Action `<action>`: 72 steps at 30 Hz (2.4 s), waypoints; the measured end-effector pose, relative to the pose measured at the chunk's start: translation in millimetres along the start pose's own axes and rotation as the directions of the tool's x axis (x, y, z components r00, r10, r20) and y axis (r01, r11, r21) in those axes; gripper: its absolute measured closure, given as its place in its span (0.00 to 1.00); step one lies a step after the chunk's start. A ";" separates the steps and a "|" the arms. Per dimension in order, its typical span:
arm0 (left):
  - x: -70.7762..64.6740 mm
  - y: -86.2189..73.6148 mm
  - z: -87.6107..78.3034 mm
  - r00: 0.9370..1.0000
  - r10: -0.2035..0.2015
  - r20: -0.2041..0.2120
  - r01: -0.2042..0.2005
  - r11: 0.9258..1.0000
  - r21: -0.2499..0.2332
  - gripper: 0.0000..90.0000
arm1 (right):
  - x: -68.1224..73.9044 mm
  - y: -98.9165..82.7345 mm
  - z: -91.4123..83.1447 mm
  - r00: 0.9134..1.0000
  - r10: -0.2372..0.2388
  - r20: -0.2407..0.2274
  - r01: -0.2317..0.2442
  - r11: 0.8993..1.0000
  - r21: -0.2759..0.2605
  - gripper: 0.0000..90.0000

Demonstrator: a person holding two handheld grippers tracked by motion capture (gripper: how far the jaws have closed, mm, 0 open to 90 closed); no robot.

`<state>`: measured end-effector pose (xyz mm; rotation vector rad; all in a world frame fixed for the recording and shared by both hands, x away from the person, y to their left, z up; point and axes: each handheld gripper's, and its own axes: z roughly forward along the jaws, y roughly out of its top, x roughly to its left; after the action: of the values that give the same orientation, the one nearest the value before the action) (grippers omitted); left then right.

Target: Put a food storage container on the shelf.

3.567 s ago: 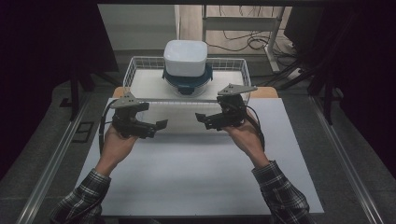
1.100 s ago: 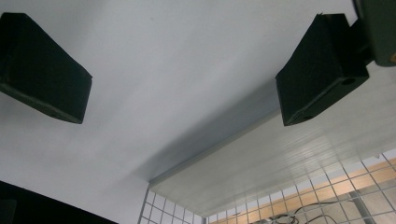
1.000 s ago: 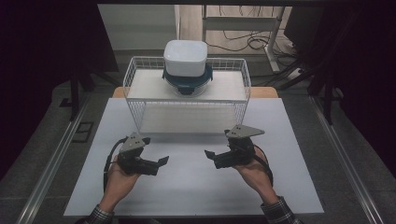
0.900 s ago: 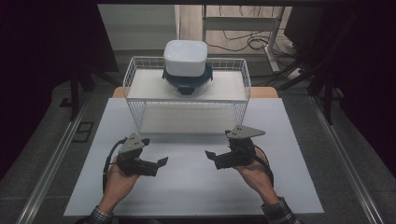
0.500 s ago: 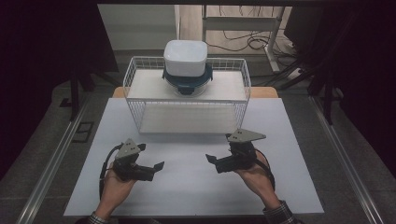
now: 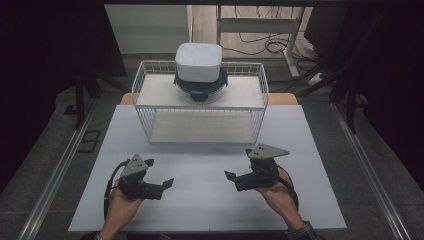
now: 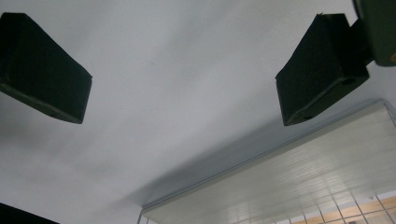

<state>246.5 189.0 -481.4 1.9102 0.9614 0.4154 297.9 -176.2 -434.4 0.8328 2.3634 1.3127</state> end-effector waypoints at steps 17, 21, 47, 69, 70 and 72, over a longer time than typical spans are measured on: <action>-0.6 -18.1 -8.9 0.999 -0.017 -0.028 0.017 1.000 0.012 0.03 | -5.5 -22.7 -10.0 1.000 0.025 0.014 -0.025 1.000 0.019 0.00; 0.5 -21.2 -10.8 0.999 -0.019 -0.034 0.019 1.000 0.014 0.03 | -7.1 -28.8 -12.4 0.999 0.029 0.021 -0.030 0.999 0.026 0.00; 21.4 -49.6 -39.3 0.993 -0.062 -0.105 0.065 0.998 0.020 0.02 | -23.1 -62.5 -38.7 0.991 0.071 0.117 -0.077 0.996 0.044 0.00; 37.0 -73.4 -57.7 0.973 -0.062 -0.221 0.078 0.995 0.064 0.02 | -42.3 -104.0 -73.5 0.964 0.140 0.225 -0.156 0.986 0.057 0.00; 37.6 -74.4 -58.4 0.972 -0.063 -0.226 0.080 0.995 0.067 0.02 | -42.6 -105.6 -74.8 0.963 0.146 0.228 -0.163 0.985 0.058 0.00; 39.0 -76.4 -59.5 0.970 -0.064 -0.236 0.082 0.994 0.071 0.02 | -43.7 -108.7 -77.3 0.960 0.148 0.239 -0.167 0.984 0.061 0.00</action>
<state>199.7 274.1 -519.8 1.9199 1.2148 0.5755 255.0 -299.5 -485.7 1.1540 2.2145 1.1119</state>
